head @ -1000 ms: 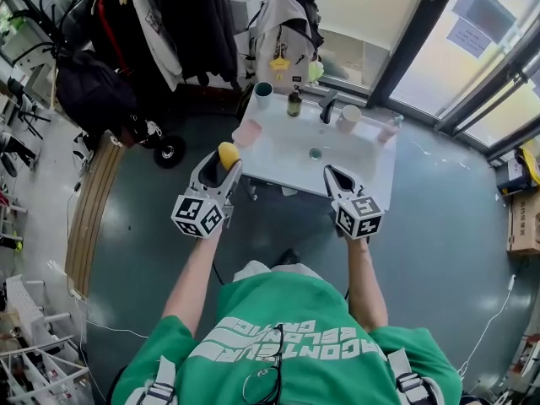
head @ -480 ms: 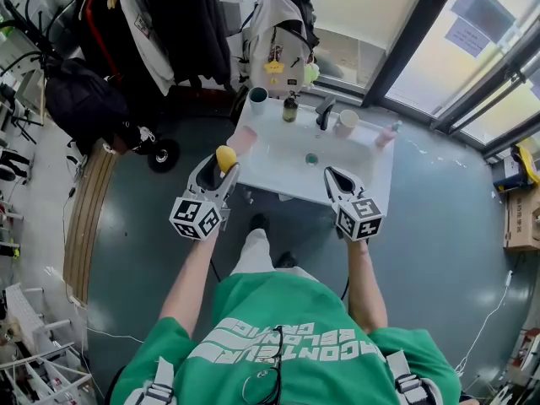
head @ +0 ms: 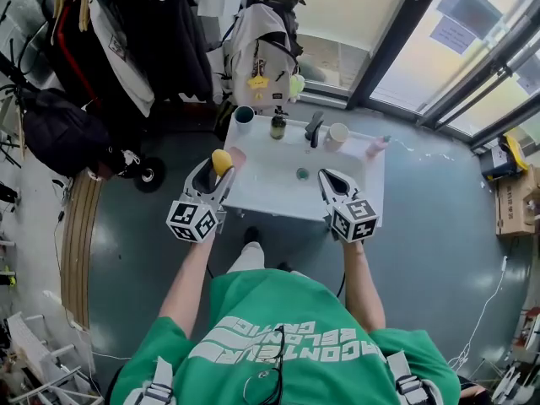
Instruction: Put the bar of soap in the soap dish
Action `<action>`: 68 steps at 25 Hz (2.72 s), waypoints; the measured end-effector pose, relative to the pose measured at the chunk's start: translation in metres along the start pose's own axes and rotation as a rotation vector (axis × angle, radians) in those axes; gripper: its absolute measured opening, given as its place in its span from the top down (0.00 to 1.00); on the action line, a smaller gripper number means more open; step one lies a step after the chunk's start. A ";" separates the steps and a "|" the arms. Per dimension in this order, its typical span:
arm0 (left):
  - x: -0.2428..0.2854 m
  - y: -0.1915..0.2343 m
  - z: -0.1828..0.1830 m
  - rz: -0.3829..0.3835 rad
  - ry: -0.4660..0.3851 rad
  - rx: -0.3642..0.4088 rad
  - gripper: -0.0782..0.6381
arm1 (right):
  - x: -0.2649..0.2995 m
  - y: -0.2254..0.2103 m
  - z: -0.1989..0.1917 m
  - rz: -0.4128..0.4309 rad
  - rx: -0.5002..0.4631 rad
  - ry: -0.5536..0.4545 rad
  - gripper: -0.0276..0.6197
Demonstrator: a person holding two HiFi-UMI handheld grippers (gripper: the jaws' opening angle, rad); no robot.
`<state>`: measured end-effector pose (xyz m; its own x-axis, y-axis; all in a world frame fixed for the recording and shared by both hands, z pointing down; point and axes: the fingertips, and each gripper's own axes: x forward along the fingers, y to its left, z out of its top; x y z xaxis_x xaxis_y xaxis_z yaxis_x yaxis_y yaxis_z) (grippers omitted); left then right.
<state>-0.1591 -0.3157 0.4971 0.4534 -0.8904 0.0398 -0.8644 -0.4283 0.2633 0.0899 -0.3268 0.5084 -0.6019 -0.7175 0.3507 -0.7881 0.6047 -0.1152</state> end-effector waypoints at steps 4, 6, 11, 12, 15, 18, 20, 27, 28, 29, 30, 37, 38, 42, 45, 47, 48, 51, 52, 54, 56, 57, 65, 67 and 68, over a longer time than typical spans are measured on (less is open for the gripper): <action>0.022 0.010 -0.003 -0.025 0.013 -0.005 0.54 | 0.009 -0.014 0.005 -0.028 0.002 0.004 0.93; 0.032 0.014 -0.007 -0.038 0.021 -0.006 0.54 | 0.014 -0.020 0.004 -0.042 0.005 0.004 0.93; 0.053 0.022 -0.014 -0.068 0.041 -0.011 0.54 | 0.025 -0.029 0.005 -0.064 0.015 0.012 0.94; 0.057 0.024 -0.015 -0.073 0.045 -0.011 0.54 | 0.027 -0.030 0.005 -0.068 0.018 0.013 0.94; 0.065 0.031 -0.017 -0.091 0.057 -0.011 0.54 | 0.036 -0.031 0.004 -0.079 0.022 0.018 0.94; 0.071 0.040 -0.020 -0.106 0.069 -0.008 0.54 | 0.048 -0.030 0.003 -0.087 0.024 0.023 0.94; 0.074 0.047 -0.024 -0.116 0.079 -0.010 0.54 | 0.055 -0.028 0.001 -0.093 0.026 0.025 0.93; 0.082 0.064 -0.039 -0.152 0.118 -0.021 0.54 | 0.073 -0.022 -0.009 -0.121 0.042 0.040 0.93; 0.084 0.066 -0.041 -0.158 0.122 -0.023 0.54 | 0.075 -0.021 -0.010 -0.126 0.044 0.041 0.93; 0.085 0.068 -0.044 -0.164 0.128 -0.025 0.54 | 0.077 -0.020 -0.012 -0.131 0.046 0.042 0.94; 0.087 0.069 -0.046 -0.170 0.133 -0.026 0.54 | 0.078 -0.019 -0.013 -0.135 0.048 0.043 0.94; 0.095 0.077 -0.065 -0.199 0.172 -0.031 0.54 | 0.088 -0.018 -0.030 -0.157 0.071 0.060 0.93; 0.095 0.078 -0.068 -0.202 0.177 -0.032 0.54 | 0.089 -0.018 -0.032 -0.156 0.077 0.059 0.93; 0.098 0.082 -0.082 -0.208 0.204 -0.041 0.54 | 0.097 -0.017 -0.041 -0.155 0.084 0.058 0.93; 0.099 0.085 -0.096 -0.210 0.234 -0.040 0.54 | 0.104 -0.015 -0.051 -0.152 0.101 0.065 0.93; 0.100 0.088 -0.105 -0.213 0.253 -0.040 0.54 | 0.110 -0.014 -0.060 -0.148 0.113 0.071 0.94; 0.100 0.089 -0.110 -0.215 0.263 -0.040 0.54 | 0.113 -0.013 -0.064 -0.146 0.118 0.074 0.93; 0.099 0.096 -0.125 -0.216 0.301 -0.037 0.54 | 0.124 -0.011 -0.075 -0.139 0.148 0.084 0.93; 0.099 0.099 -0.130 -0.216 0.314 -0.035 0.54 | 0.127 -0.010 -0.078 -0.138 0.158 0.088 0.94; 0.100 0.104 -0.139 -0.216 0.340 -0.031 0.54 | 0.135 -0.010 -0.085 -0.135 0.176 0.097 0.93; 0.101 0.107 -0.148 -0.217 0.364 -0.028 0.54 | 0.143 -0.010 -0.091 -0.130 0.202 0.105 0.93; 0.102 0.109 -0.152 -0.218 0.375 -0.027 0.54 | 0.146 -0.011 -0.093 -0.128 0.220 0.107 0.93; 0.103 0.127 -0.188 -0.218 0.462 -0.016 0.54 | 0.162 -0.009 -0.115 -0.134 0.303 0.140 0.93; 0.103 0.130 -0.195 -0.216 0.481 -0.017 0.54 | 0.164 -0.007 -0.119 -0.139 0.309 0.153 0.93; 0.103 0.132 -0.198 -0.218 0.491 -0.017 0.54 | 0.165 -0.007 -0.122 -0.142 0.311 0.159 0.93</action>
<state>-0.1831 -0.4331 0.7269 0.6739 -0.6028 0.4273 -0.7370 -0.5892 0.3311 0.0120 -0.4074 0.6801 -0.4753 -0.7094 0.5204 -0.8786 0.3517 -0.3231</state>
